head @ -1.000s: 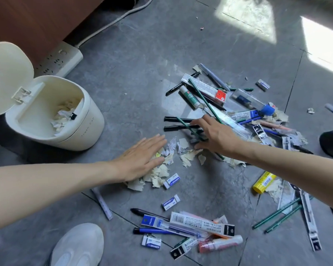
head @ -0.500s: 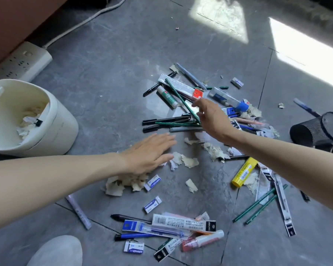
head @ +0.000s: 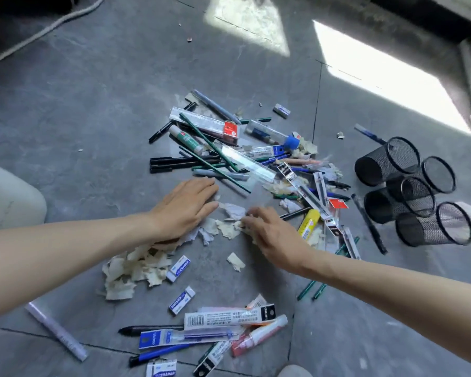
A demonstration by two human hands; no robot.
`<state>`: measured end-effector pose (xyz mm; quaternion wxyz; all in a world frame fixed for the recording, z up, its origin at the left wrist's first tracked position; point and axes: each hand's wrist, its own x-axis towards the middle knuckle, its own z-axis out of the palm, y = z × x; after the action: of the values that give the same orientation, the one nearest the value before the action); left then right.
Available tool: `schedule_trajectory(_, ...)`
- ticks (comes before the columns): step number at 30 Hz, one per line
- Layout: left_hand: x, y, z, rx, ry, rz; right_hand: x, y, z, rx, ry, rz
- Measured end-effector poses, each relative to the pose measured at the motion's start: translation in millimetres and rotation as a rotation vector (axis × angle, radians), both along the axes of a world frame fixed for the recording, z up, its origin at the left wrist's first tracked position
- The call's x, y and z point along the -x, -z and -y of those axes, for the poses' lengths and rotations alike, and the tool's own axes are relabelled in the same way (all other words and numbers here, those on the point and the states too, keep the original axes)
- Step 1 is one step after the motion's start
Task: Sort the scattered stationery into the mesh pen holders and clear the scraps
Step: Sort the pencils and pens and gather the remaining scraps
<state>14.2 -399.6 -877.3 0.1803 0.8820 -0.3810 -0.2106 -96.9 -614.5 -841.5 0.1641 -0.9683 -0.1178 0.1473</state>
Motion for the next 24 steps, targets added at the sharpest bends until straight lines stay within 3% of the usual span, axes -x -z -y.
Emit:
schedule_trajectory(5, -3, -6, 27, 0.136, 0.054, 0.172, 13, -6, -3, 0.014, 0.172, -0.016)
schedule_trajectory(8, -16, -2, 30, 0.074, 0.028, 0.261, 2, -8, 4, 0.069, 0.353, -0.035)
schedule_trajectory(11, -21, 5, 21, 0.016, 0.033, 0.237, -11, -5, 11, 0.097, 0.506, -0.062)
schedule_trajectory(14, -14, 7, 14, 0.003, 0.008, 0.295, -8, -4, 3, 0.061, 0.480, -0.156)
schedule_trajectory(20, 14, 2, 23, 0.084, 0.189, 0.119, 12, 0, -28, -0.111, 0.296, -0.166)
schedule_trajectory(24, 24, 4, 38, 0.100, 0.254, 0.107, 11, 2, -19, -0.004, 0.585, -0.051)
